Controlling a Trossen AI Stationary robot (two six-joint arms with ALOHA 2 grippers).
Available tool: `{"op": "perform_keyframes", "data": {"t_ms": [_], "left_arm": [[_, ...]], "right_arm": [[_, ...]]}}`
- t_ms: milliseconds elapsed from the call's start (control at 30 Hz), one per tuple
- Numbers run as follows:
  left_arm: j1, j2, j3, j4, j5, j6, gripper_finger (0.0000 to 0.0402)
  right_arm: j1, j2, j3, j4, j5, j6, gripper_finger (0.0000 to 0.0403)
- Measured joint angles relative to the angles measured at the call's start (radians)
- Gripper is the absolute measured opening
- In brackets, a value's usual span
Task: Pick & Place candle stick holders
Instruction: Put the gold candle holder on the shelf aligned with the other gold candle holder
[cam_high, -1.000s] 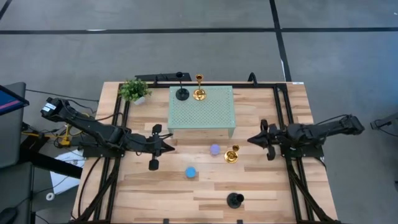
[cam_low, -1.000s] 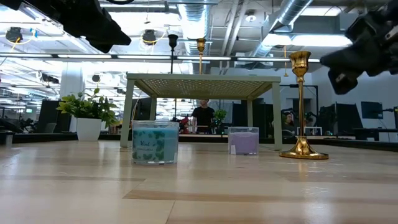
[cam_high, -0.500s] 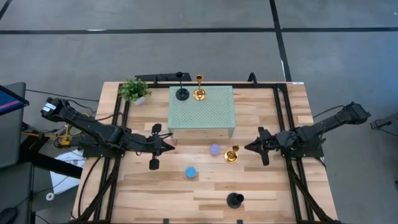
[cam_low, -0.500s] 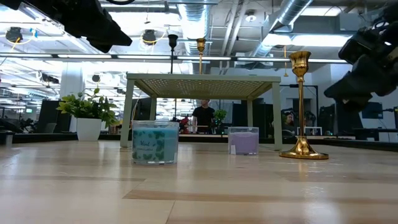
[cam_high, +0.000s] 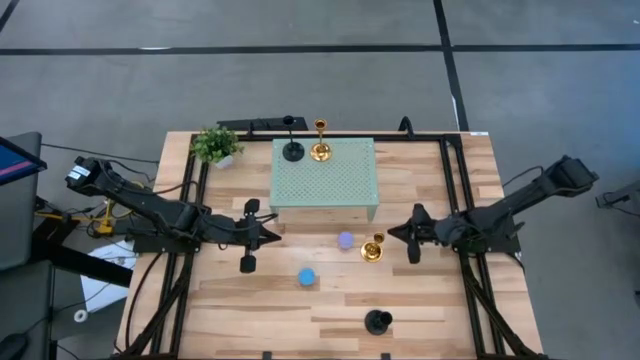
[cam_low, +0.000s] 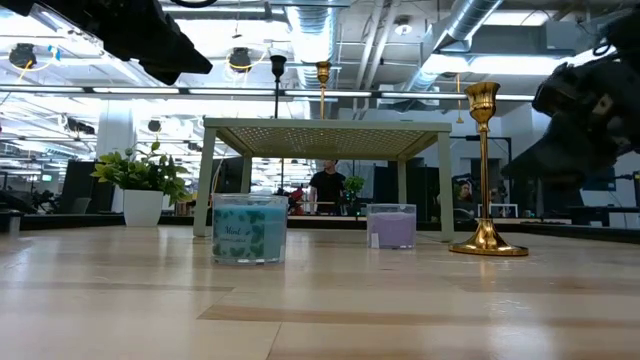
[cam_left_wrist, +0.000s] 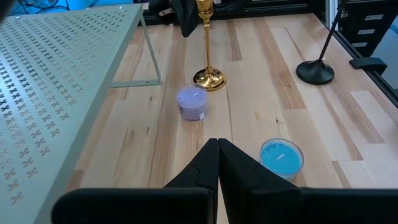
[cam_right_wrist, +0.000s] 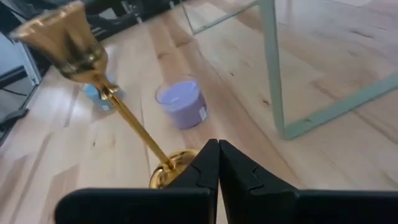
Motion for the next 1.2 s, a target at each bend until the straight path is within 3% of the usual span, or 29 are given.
{"op": "perform_keyframes", "data": {"t_ms": [167,533,867,1200], "left_arm": [[0.000,0.000,0.000,0.000,0.000,0.000,0.0008],[0.000,0.000,0.000,-0.004,0.000,0.000,0.0008],[0.000,0.000,0.000,-0.004,0.000,0.000,0.0008],[0.000,0.000,0.000,-0.004,0.000,0.000,0.0008]], "right_arm": [[0.000,0.115,0.008,0.053,-0.027,0.062,0.0000],[0.019,0.334,0.116,0.085,-0.298,-0.013,0.0000],[0.015,0.428,0.163,0.083,-0.277,0.061,0.0000],[-0.004,0.435,0.196,0.040,-0.265,0.061,0.0009]]}}
